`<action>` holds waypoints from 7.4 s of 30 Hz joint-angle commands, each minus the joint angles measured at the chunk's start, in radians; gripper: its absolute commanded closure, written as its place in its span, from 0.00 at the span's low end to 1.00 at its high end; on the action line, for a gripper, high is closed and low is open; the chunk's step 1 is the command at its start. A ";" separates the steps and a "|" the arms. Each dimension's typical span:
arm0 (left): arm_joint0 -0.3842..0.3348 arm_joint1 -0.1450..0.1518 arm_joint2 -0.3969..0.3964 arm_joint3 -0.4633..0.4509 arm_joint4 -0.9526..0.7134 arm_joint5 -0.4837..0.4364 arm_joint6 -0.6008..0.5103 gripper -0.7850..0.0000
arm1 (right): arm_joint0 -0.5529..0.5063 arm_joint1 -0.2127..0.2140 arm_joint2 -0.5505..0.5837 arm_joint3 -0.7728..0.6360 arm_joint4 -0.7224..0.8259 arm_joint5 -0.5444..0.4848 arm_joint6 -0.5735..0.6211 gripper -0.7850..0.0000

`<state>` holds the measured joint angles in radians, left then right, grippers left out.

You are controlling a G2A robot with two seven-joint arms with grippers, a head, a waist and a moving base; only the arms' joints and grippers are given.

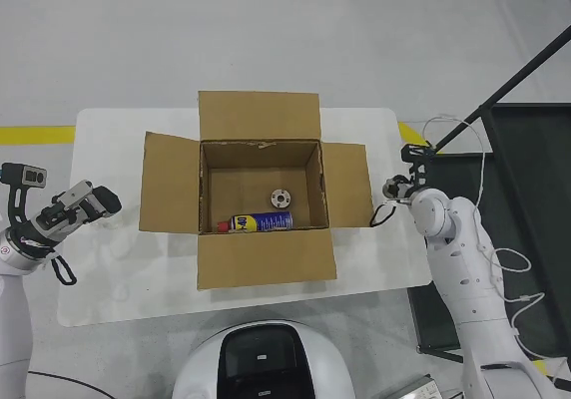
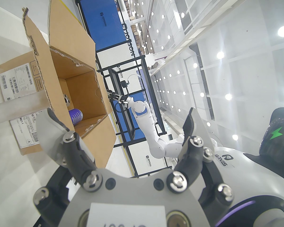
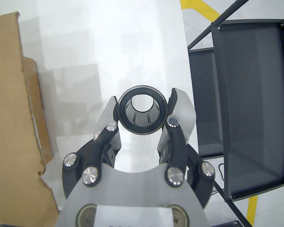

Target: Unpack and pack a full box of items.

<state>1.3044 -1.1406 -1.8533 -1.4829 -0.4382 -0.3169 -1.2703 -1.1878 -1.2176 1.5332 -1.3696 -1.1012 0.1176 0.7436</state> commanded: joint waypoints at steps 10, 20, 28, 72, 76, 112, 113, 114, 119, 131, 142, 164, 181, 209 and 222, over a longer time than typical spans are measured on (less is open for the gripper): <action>0.000 0.000 0.000 0.000 0.000 0.000 0.000 0.00 | 0.168 -0.026 -0.097 0.274 0.024 0.023 -0.152 1.00; 0.000 0.000 0.000 0.000 0.000 0.000 0.000 0.00 | 0.257 -0.041 -0.141 0.428 0.045 0.022 -0.179 0.89; 0.000 0.000 0.000 0.000 0.000 0.000 0.000 0.00 | 0.285 -0.045 -0.145 0.482 0.059 0.035 -0.209 0.00; 0.000 0.000 0.000 0.000 0.000 0.000 0.000 0.00 | 0.109 -0.059 -0.445 -0.342 0.049 -0.099 0.053 0.00; 0.000 0.000 0.000 0.000 0.000 0.000 0.000 0.00 | 0.109 -0.059 -0.445 -0.342 0.049 -0.099 0.053 0.00; 0.000 0.000 0.000 0.000 0.000 0.000 0.000 0.00 | 0.157 -0.073 -0.469 -0.293 0.104 -0.033 0.128 0.00; 0.000 0.000 0.000 0.000 0.000 0.000 0.000 0.00 | 0.169 -0.076 -0.476 -0.278 0.118 -0.014 0.150 0.00; 0.000 0.000 0.000 0.000 0.000 0.000 0.000 0.00 | 0.200 -0.083 -0.496 -0.252 0.131 0.009 0.189 0.00; 0.000 0.000 0.000 0.000 0.000 0.000 0.000 0.00 | 0.272 -0.108 -0.563 -0.130 0.150 0.094 0.248 0.00; 0.000 0.000 0.000 0.000 0.000 0.000 0.000 0.00 | 0.341 -0.153 -0.631 0.059 0.238 0.171 0.183 0.00; 0.000 0.000 0.000 0.000 0.000 0.000 0.000 0.00 | 0.341 -0.153 -0.631 0.059 0.238 0.171 0.183 0.00; 0.000 0.000 0.000 0.000 0.000 0.000 0.000 0.00 | 0.391 -0.196 -0.700 0.238 0.246 0.161 0.071 0.00; 0.000 0.000 0.000 0.000 0.000 0.000 0.000 0.00 | 0.493 -0.269 -0.766 0.508 0.305 0.127 0.004 0.00; 0.000 0.000 0.000 0.000 0.000 0.000 0.000 0.00 | 0.484 -0.285 -0.731 0.456 0.218 0.146 -0.033 1.00; 0.000 0.000 0.000 0.000 0.000 0.000 0.000 0.00 | 0.256 -0.185 -0.528 -0.044 0.092 0.085 0.180 1.00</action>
<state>1.3044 -1.1406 -1.8533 -1.4829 -0.4382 -0.3169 -1.2703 -0.9213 -1.4049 0.9968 -1.3945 -1.0111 0.2102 0.9156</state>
